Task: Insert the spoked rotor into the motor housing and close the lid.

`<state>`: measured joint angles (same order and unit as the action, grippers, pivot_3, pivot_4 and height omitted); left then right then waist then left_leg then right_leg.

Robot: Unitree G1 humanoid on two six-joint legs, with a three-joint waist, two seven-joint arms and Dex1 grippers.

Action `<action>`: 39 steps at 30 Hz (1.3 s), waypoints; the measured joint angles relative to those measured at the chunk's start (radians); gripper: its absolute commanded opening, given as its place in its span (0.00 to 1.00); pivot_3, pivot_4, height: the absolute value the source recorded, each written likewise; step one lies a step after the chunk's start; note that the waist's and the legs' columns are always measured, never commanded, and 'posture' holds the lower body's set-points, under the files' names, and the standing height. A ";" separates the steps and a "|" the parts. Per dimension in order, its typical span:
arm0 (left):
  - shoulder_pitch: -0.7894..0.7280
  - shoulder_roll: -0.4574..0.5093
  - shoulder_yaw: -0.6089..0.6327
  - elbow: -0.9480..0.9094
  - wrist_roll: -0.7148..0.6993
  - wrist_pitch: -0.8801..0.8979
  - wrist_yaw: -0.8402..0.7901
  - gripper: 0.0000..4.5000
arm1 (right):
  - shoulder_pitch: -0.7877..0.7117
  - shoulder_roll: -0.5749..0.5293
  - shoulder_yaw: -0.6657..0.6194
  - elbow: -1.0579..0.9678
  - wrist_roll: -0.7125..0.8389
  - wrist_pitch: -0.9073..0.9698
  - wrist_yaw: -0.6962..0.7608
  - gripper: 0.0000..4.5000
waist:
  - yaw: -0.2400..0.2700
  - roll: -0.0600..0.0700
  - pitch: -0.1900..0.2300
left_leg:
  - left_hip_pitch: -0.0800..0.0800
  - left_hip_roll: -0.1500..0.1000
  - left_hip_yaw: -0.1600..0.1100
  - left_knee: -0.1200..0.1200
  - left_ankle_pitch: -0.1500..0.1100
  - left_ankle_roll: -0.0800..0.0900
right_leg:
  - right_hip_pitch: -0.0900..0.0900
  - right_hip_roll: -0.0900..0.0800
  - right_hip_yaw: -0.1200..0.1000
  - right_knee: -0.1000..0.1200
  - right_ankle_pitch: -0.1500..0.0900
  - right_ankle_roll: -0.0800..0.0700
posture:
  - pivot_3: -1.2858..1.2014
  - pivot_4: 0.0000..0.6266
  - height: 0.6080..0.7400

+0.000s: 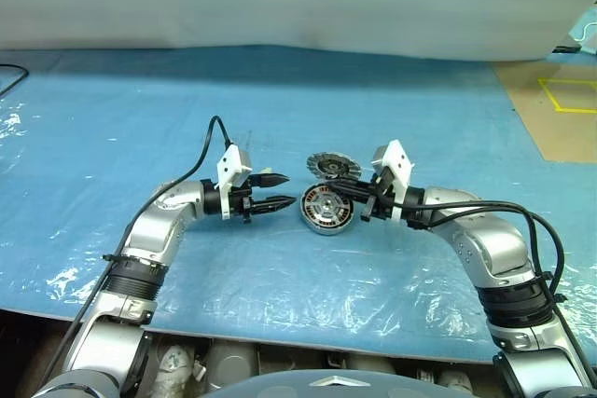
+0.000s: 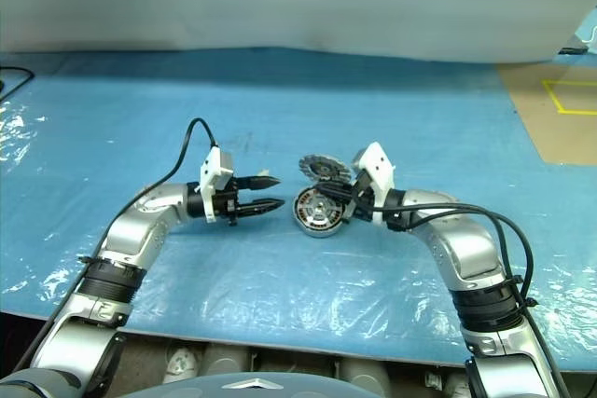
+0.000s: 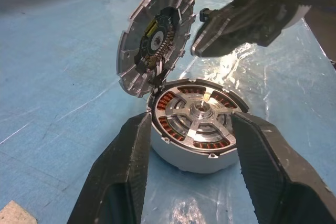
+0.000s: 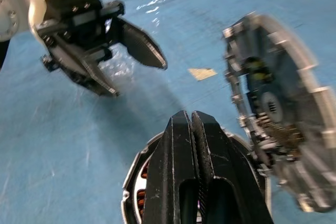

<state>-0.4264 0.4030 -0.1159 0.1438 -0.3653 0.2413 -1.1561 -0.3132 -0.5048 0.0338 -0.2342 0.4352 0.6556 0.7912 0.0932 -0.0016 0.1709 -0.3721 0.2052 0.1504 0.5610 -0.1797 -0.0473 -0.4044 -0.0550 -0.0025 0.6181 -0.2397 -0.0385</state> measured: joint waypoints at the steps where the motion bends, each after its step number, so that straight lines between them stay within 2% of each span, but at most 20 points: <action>1: 0.000 0.000 0.000 -0.001 -0.003 0.000 0.000 0.56 | 0.000 -0.001 -0.013 0.012 -0.001 0.002 -0.010 0.00 | 0.000 0.000 0.000 | 0.000 0.000 0.000 0.000 0.000 0.000 | 0.000 0.000 0.000 0.000 0.000 0.000 | 0.52 0.24 1.00; 8: 0.008 0.010 -0.001 -0.012 -0.005 -0.005 -0.010 0.56 | 0.096 -0.155 -0.030 0.110 -0.086 -0.089 0.020 0.00 | 0.002 0.000 0.000 | -0.001 0.000 0.000 0.000 0.000 0.000 | 0.000 0.000 0.000 -0.002 0.000 0.000 | 0.52 0.24 1.00; 13: 0.010 0.010 -0.003 -0.011 -0.001 -0.020 -0.013 0.56 | 0.091 -0.171 -0.058 0.205 -0.117 -0.141 0.011 0.00 | -0.005 0.000 0.000 | 0.000 0.000 0.000 0.000 0.000 0.000 | 0.000 0.000 0.000 -0.001 0.000 0.000 | 0.52 0.24 1.00; 16: 0.013 0.010 -0.003 -0.004 0.001 -0.031 -0.013 0.43 | 0.056 -0.171 -0.089 0.218 -0.107 -0.146 0.007 0.00 | -0.006 0.000 0.000 | 0.000 0.000 0.001 0.000 0.000 0.000 | 0.000 0.000 0.000 -0.001 0.000 0.000 | 0.52 0.24 1.00; 20: 0.013 0.010 -0.003 0.008 0.001 -0.040 -0.014 0.11 | 0.044 -0.170 -0.099 0.173 -0.083 -0.147 0.027 0.00 | -0.003 0.000 0.000 | -0.001 0.000 0.001 0.000 0.000 0.000 | 0.000 0.000 0.000 -0.001 0.000 0.000 | 0.52 0.24 1.00; 21: 0.013 0.010 -0.003 0.010 0.004 -0.043 -0.013 0.04 | 0.030 -0.166 -0.094 0.192 -0.098 -0.157 0.017 0.00 | -0.003 0.000 0.000 | -0.001 0.000 0.001 0.000 0.000 0.000 | 0.000 0.000 0.000 -0.001 0.000 0.000 | 0.52 0.24 1.00; 22: 0.013 0.010 -0.003 0.011 0.009 -0.047 -0.013 0.02 | 0.016 -0.164 -0.089 0.216 -0.114 -0.170 0.005 0.00 | -0.004 0.000 0.000 | -0.001 0.000 0.001 0.001 0.000 0.000 | 0.000 0.000 0.000 -0.001 0.000 0.000 | 0.52 0.24 1.00; 26: 0.009 0.010 -0.003 0.037 0.021 -0.062 -0.015 0.02 | -0.035 -0.141 -0.070 0.299 -0.169 -0.200 -0.031 0.00 | -0.003 0.001 0.000 | 0.000 0.000 0.001 0.001 0.000 0.000 | 0.000 0.000 0.000 0.000 0.000 0.000 | 0.52 0.24 1.00; 32: 0.007 0.010 -0.001 0.042 0.030 -0.072 -0.006 0.02 | -0.081 -0.099 -0.057 0.293 -0.166 -0.200 -0.027 0.00 | -0.004 0.001 0.000 | -0.002 0.000 0.001 0.001 0.000 0.000 | -0.001 0.000 0.000 0.000 0.000 0.000 | 0.52 0.24 1.00; 39: -0.006 0.031 0.018 0.059 0.033 -0.084 0.005 0.02 | -0.083 -0.085 -0.016 0.121 -0.110 -0.132 0.036 0.00 | -0.003 0.001 0.000 | -0.001 0.000 0.001 0.001 0.000 0.000 | -0.002 0.000 0.000 0.001 0.000 0.000 | 0.52 0.24 1.00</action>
<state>-0.4325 0.4336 -0.0975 0.2024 -0.3323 0.1570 -1.1516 -0.3964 -0.5903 0.0180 -0.1133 0.3249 0.5237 0.8272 0.0901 -0.0008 0.1714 -0.3735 0.2055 0.1511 0.5617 -0.1797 -0.0471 -0.4060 -0.0545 -0.0027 0.6188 -0.2397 -0.0386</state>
